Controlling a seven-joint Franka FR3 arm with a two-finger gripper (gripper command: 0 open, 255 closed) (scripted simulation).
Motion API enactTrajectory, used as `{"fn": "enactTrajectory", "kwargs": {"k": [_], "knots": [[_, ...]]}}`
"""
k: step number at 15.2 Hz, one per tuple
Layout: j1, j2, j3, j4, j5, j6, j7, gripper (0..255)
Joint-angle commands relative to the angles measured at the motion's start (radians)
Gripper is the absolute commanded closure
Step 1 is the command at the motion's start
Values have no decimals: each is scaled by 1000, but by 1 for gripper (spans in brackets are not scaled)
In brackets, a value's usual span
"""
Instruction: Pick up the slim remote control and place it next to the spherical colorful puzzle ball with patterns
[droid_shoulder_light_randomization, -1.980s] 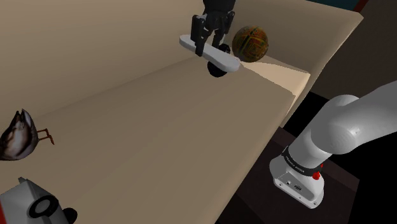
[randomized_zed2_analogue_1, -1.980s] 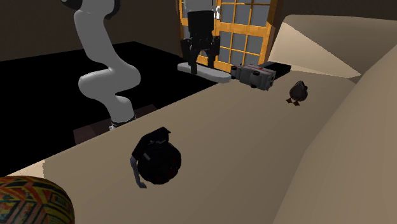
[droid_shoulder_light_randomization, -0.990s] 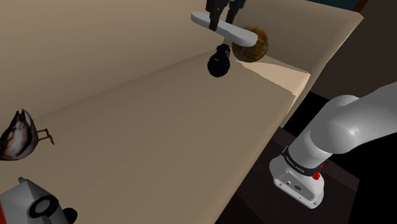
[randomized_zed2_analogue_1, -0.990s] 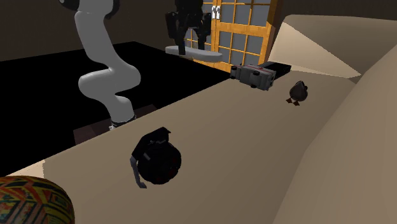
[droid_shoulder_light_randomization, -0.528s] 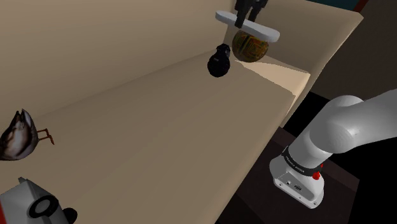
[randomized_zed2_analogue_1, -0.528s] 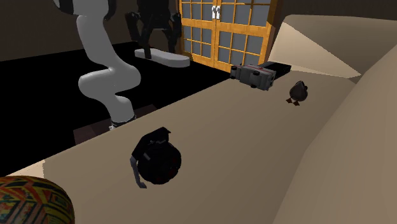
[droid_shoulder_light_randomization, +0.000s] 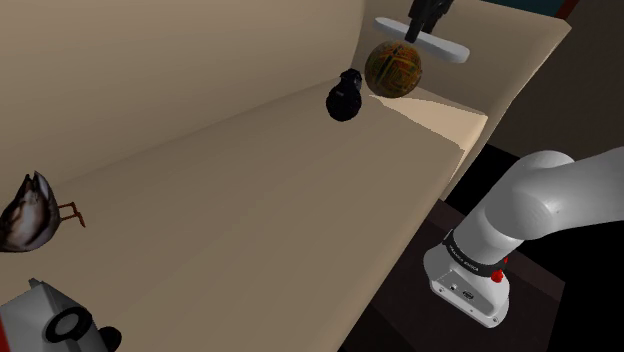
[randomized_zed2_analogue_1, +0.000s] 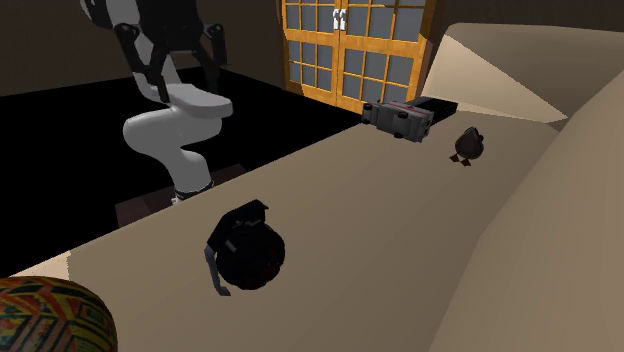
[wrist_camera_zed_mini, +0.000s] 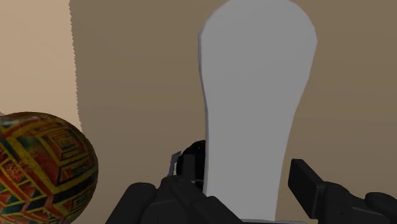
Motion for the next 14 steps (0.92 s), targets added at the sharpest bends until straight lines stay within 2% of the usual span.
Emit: {"fn": "enactTrajectory", "kwargs": {"k": [1,7,14], "knots": [[-12,-9,-45,-6,-23,-1,-52,255],[-45,-5,-177,7,-89,-1,-196,255],[-73,49,-334,70,-154,9,-367,255]]}}
